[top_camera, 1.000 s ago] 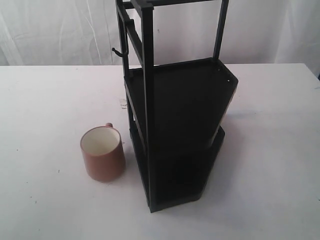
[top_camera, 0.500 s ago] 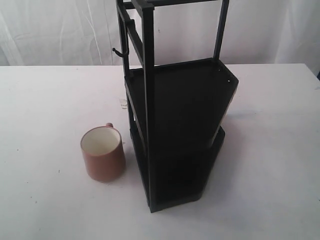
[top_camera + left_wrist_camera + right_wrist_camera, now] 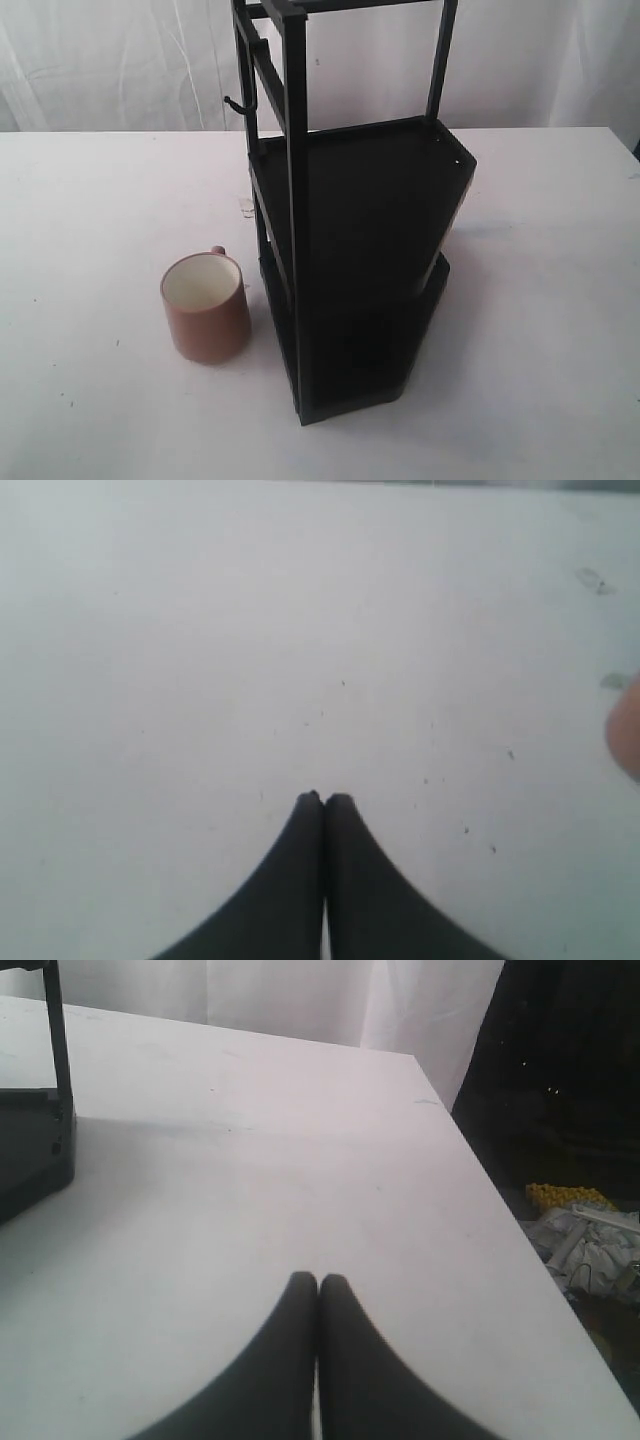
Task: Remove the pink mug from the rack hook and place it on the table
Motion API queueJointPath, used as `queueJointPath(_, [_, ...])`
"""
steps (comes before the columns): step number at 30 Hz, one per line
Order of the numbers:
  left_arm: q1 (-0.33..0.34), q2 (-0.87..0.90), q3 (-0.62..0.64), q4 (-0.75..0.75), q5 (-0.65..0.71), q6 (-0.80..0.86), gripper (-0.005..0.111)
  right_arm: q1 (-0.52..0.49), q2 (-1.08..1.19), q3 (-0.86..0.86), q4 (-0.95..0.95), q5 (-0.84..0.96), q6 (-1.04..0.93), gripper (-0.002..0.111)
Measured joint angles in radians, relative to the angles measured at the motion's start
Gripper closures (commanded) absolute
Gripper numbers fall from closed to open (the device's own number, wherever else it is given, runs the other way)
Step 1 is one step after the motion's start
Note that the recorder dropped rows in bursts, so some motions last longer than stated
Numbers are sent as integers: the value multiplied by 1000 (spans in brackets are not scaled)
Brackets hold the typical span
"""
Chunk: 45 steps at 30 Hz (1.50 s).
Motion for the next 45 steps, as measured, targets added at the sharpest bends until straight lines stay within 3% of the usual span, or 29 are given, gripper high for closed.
queueJointPath(2, [0,-2,97,-86,-26,50,107,0,0,0,0,0,0,108])
queueJointPath(5, [0,-2,146,-158,-52,72,107,0,0,0,0,0,0,108])
queueJointPath(45, [0,-4,157,-160,-99,98,107,0,0,0,0,0,0,108])
